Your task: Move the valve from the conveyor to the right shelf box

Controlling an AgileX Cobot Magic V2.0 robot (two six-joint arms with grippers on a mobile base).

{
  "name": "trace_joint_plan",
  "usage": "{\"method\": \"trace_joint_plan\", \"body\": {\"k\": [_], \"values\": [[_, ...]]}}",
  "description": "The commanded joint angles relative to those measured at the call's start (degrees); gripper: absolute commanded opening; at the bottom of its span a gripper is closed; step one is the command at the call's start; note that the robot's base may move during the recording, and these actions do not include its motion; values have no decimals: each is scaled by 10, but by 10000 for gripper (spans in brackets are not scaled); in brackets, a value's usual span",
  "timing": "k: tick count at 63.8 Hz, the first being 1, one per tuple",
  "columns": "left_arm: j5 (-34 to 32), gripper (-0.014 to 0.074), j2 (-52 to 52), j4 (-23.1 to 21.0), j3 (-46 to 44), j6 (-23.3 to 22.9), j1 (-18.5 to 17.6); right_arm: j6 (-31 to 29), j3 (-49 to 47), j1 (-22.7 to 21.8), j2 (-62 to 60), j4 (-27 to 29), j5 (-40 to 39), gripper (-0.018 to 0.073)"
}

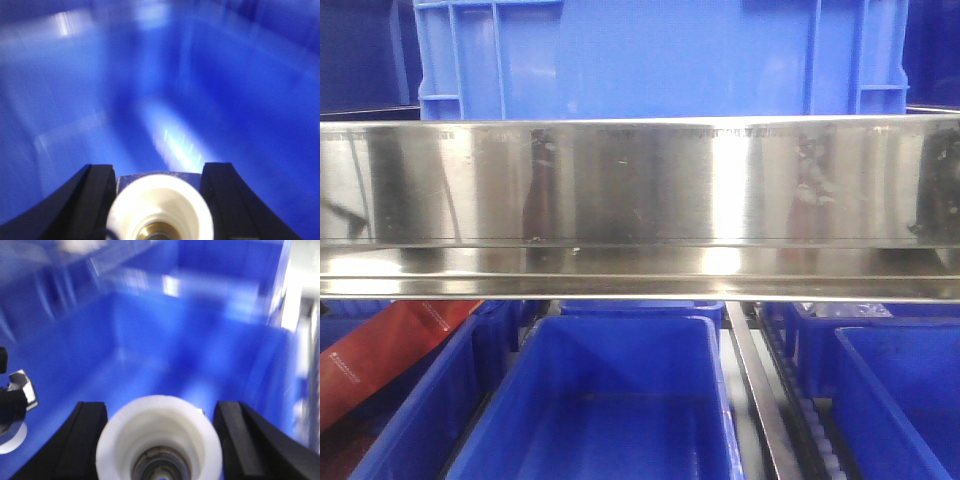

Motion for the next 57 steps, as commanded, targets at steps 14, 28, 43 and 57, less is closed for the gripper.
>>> {"method": "trace_joint_plan", "body": {"k": [14,28,43,57], "values": [[4,-83,26,-11,-11,1,-1,-5,-10,-1,46,10,24,-73],[21,374,29,-10,-11,1,-1,-5,-11,-1,47,10,43,310],[22,608,26,-10,-11,1,-1,-5,-12,-1,42,10,60,568],[26,587,-23,-10,-12,1,-1,-5,-12,-1,-8,10,59,563]]}}
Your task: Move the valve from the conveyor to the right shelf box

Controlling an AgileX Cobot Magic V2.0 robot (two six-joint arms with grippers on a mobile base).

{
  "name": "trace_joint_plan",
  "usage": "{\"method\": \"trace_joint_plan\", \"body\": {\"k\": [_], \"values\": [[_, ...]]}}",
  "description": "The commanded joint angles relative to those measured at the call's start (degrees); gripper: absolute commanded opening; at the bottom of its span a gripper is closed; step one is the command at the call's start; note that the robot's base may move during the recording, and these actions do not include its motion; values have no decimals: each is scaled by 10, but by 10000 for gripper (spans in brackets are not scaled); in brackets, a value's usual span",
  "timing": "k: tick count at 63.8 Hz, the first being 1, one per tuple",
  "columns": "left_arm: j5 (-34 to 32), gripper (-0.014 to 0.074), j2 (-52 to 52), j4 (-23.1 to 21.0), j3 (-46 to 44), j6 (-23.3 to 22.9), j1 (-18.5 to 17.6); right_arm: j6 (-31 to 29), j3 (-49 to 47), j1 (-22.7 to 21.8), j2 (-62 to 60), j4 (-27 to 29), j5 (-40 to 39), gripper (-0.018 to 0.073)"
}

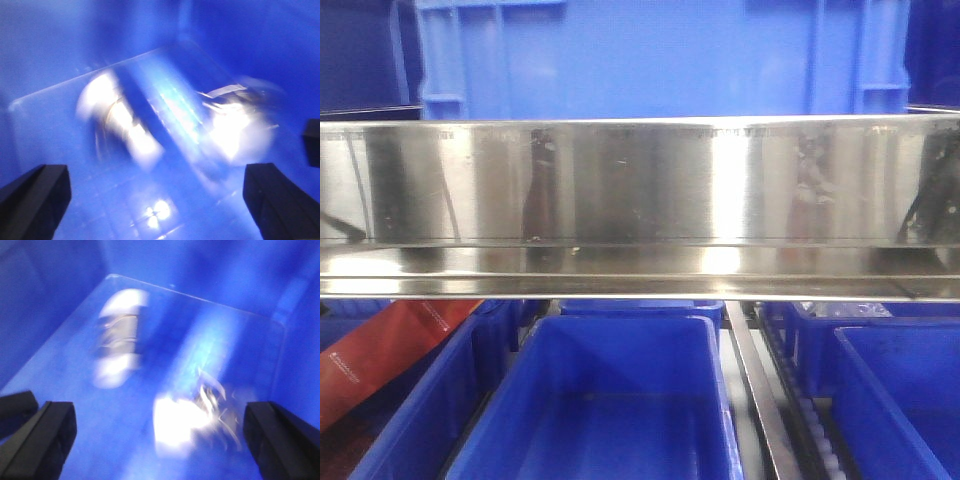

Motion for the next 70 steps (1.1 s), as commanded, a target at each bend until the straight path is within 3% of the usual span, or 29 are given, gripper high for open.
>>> {"method": "trace_joint_plan", "body": {"k": [1,6,14,27,29,35,41,53,70], "values": [[-4,582,-41,-4,-7,0,-1,-3,-4,-1,-39,-6,-8,558],[1,549,-72,4,-7,0,-1,-3,-4,-1,-65,-6,-8,490],[13,397,-121,14,-7,0,-1,-3,-4,-1,-111,-6,-5,269],[62,-67,-190,68,-7,0,-1,-3,2,-1,-183,-7,15,-170],[78,-110,-199,79,-7,0,-1,-3,8,-1,-194,-10,16,-165],[117,-111,-228,103,4,-10,-1,-3,51,-1,-239,-28,9,-160],[116,-111,-262,115,41,-19,-1,-3,118,-1,-291,-33,-14,-160],[20,-111,-374,133,206,-67,-1,-3,291,-1,-414,-35,-115,-162],[-132,-111,-571,133,485,-85,-1,-3,524,-1,-583,-73,-211,-162]]}}
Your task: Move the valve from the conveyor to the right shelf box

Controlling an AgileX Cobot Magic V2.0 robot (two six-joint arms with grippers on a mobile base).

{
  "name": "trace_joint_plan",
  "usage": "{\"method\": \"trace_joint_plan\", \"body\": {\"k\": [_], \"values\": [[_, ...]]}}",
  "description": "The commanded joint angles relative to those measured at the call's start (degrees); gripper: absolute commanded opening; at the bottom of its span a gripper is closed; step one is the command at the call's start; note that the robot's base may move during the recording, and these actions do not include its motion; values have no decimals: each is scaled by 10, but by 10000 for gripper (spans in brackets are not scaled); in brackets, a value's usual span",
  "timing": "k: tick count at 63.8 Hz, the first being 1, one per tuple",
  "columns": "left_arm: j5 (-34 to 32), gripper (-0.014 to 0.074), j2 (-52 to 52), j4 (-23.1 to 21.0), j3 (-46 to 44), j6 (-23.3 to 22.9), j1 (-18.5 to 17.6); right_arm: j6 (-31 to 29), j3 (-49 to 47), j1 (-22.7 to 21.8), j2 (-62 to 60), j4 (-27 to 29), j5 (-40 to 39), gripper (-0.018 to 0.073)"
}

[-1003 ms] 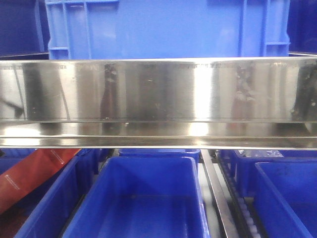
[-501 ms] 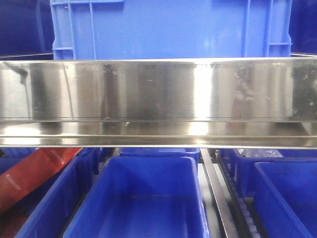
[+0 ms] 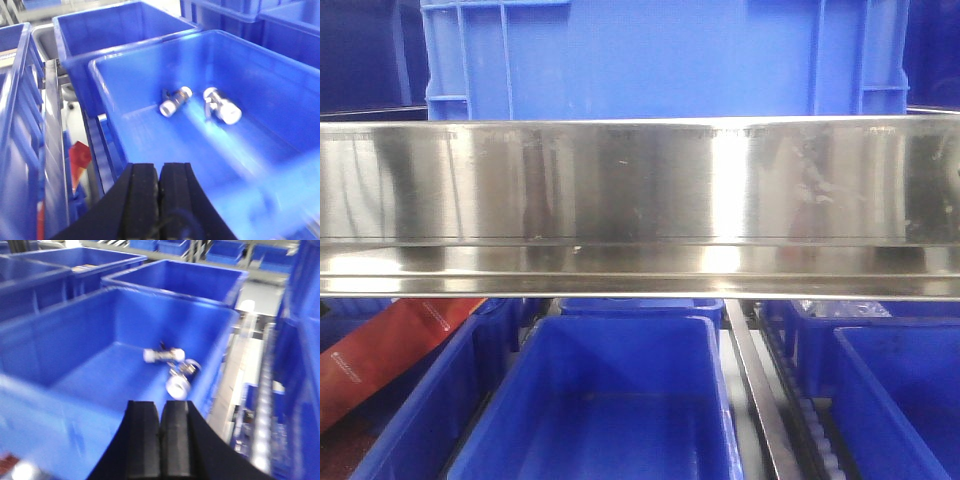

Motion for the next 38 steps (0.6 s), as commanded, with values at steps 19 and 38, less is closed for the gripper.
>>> {"method": "trace_joint_plan", "body": {"k": [19,38], "values": [[-199,-111,-262,-6,325,-8,-1,-3,263,-1,-207,-15,-93,-162],[-265,-111,-361,-44,469,-8,-1,-3,369,-1,-289,-15,-148,-162]]}}
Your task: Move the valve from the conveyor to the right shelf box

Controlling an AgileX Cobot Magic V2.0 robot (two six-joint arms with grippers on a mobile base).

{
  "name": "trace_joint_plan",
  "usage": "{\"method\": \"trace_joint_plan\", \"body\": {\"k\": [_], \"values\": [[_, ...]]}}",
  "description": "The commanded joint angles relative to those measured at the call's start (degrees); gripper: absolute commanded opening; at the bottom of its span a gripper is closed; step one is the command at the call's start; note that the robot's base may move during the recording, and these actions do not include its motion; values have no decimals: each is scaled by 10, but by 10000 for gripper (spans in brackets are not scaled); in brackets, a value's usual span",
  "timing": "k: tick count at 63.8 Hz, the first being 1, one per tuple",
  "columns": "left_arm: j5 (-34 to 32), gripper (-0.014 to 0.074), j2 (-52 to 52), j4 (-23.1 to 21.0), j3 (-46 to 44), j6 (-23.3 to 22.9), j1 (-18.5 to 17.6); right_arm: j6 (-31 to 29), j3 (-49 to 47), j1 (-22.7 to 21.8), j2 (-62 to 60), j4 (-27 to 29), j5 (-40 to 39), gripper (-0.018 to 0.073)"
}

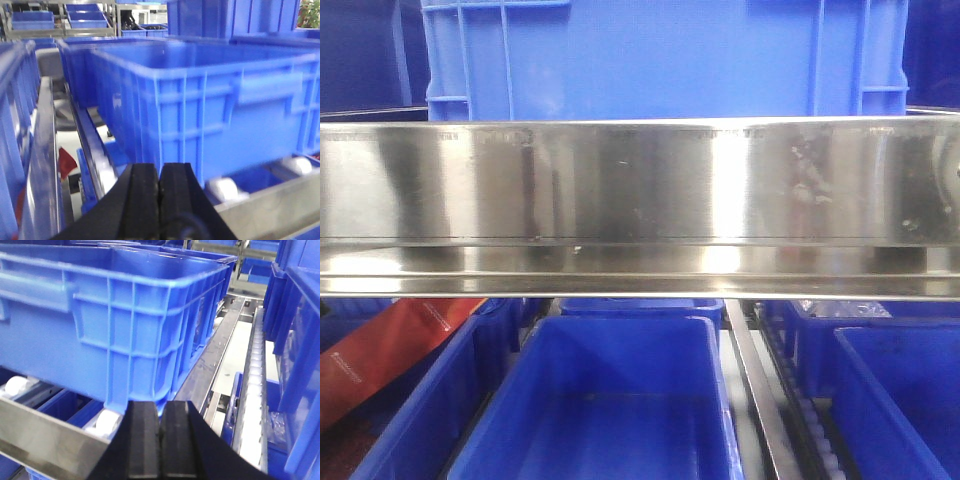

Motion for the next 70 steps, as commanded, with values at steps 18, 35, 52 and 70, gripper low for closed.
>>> {"method": "trace_joint_plan", "body": {"k": [18,35,52,70], "values": [[-31,-111,-17,-7,27,-5,-1,-3,12,-1,-12,-4,-30,-162],[-32,-111,-17,-7,27,-5,-1,-3,13,-1,-12,-4,-32,-162],[-30,-111,-18,-8,28,-5,-1,-3,13,-1,-12,-4,-32,-162],[-68,-111,-65,-9,89,7,88,-3,13,-1,-12,-4,-34,-162]]}}
